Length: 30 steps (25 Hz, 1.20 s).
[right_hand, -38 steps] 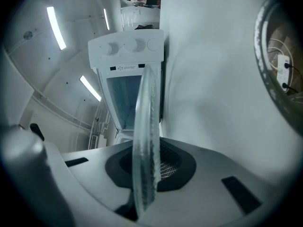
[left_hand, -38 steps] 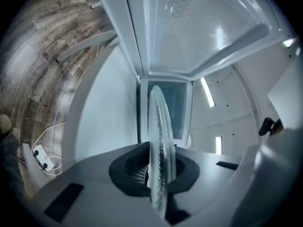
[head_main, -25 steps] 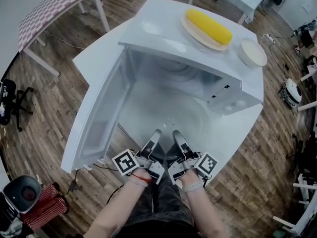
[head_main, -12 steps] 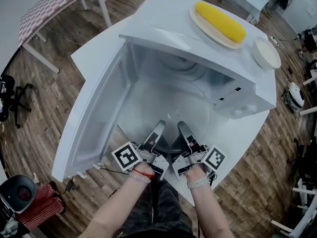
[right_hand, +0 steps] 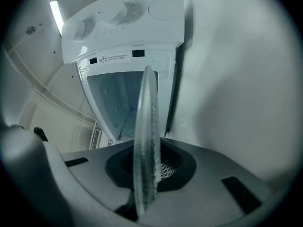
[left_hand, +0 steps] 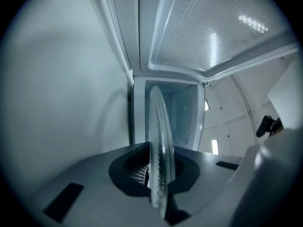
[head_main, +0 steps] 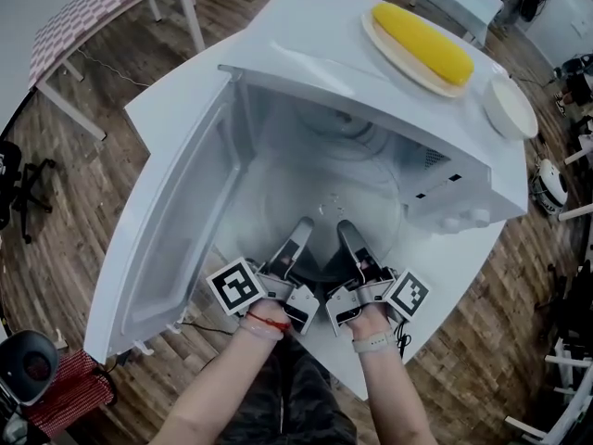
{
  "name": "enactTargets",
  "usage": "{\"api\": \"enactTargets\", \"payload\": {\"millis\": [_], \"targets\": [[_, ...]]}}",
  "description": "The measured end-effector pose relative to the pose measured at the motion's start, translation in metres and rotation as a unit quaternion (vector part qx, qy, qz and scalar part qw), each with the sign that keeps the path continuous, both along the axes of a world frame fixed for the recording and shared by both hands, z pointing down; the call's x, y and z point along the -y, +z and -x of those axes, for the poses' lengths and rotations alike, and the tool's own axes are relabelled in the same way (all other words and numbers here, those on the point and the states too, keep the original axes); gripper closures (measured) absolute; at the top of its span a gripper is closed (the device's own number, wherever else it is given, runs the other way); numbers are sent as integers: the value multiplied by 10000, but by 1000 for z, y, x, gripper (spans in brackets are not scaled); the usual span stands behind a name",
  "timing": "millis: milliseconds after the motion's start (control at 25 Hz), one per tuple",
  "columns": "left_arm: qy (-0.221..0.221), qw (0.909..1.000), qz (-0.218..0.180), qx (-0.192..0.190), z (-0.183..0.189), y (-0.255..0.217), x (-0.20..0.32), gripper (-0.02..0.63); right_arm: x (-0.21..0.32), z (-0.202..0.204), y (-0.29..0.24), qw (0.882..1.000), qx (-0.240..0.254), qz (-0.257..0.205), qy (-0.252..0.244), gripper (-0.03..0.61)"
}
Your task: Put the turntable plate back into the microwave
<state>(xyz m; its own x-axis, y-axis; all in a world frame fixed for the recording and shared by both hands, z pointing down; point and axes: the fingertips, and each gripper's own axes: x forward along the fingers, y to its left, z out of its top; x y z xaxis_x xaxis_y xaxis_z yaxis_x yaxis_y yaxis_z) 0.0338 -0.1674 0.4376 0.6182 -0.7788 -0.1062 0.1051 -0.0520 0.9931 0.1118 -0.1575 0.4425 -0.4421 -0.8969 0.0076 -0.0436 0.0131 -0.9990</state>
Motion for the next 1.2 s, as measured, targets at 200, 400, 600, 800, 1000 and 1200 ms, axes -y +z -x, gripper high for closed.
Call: {"api": "enactTargets", "payload": {"millis": [200, 400, 600, 800, 1000, 1200], "targets": [[16, 10000, 21, 4, 0, -2, 16, 583, 16, 1, -1, 10000, -2, 42, 43, 538], [3, 10000, 29, 50, 1, 1, 29, 584, 29, 0, 1, 9999, -51, 79, 52, 538], [62, 10000, 59, 34, 0, 3, 41, 583, 39, -1, 4, 9998, -60, 121, 112, 538], [107, 9999, 53, -15, -2, 2, 51, 583, 49, -3, 2, 9998, -48, 103, 155, 538], [-35, 9997, 108, -222, 2, 2, 64, 583, 60, -6, 3, 9995, 7, 127, 296, 538], [-142, 9996, 97, -244, 8, 1, 67, 583, 65, -5, 4, 9990, 142, 157, 389, 538]]}}
